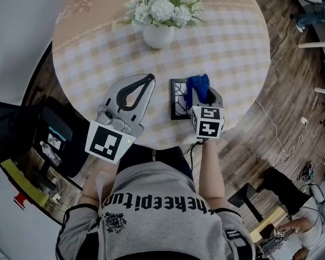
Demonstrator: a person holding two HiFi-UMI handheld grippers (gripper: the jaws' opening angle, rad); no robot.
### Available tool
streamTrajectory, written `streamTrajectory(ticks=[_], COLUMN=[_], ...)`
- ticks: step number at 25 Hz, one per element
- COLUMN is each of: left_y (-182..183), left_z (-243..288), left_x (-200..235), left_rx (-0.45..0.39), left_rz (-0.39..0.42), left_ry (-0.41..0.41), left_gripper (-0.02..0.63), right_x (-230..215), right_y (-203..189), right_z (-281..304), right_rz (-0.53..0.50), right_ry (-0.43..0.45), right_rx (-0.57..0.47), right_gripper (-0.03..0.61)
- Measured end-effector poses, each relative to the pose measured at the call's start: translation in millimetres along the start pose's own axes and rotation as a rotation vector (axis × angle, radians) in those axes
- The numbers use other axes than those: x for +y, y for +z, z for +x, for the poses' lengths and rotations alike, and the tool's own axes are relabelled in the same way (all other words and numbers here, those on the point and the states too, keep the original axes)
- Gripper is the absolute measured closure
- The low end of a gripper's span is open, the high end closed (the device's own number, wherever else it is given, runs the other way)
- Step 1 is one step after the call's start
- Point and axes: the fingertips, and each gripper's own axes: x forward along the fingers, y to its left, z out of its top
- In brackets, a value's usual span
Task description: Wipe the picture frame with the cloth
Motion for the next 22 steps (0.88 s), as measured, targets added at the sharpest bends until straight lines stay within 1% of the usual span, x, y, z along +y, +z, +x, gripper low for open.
streamTrajectory(ticks=[4, 17, 22], left_y=[0.3, 3.1, 2.9], left_z=[0.5, 3.0, 2.0], left_x=[-4.5, -23.0, -25.8], left_rx=[0.002, -0.004, -0.004], left_rz=[-0.001, 0.004, 0.003], left_ry=[0.002, -0.011, -0.012], left_gripper=[0.598, 0.598, 0.598], right_x=[-4.8, 1.1, 4.8], right_y=[-2.7, -23.3, -24.3], right_z=[-3.1, -17.5, -17.6], right_rz=[0.027, 0.042, 0.034], right_ry=[0.014, 0.060, 0.075], right_rx=[-0.005, -0.009, -0.012], right_gripper=[0.439, 0.439, 0.439])
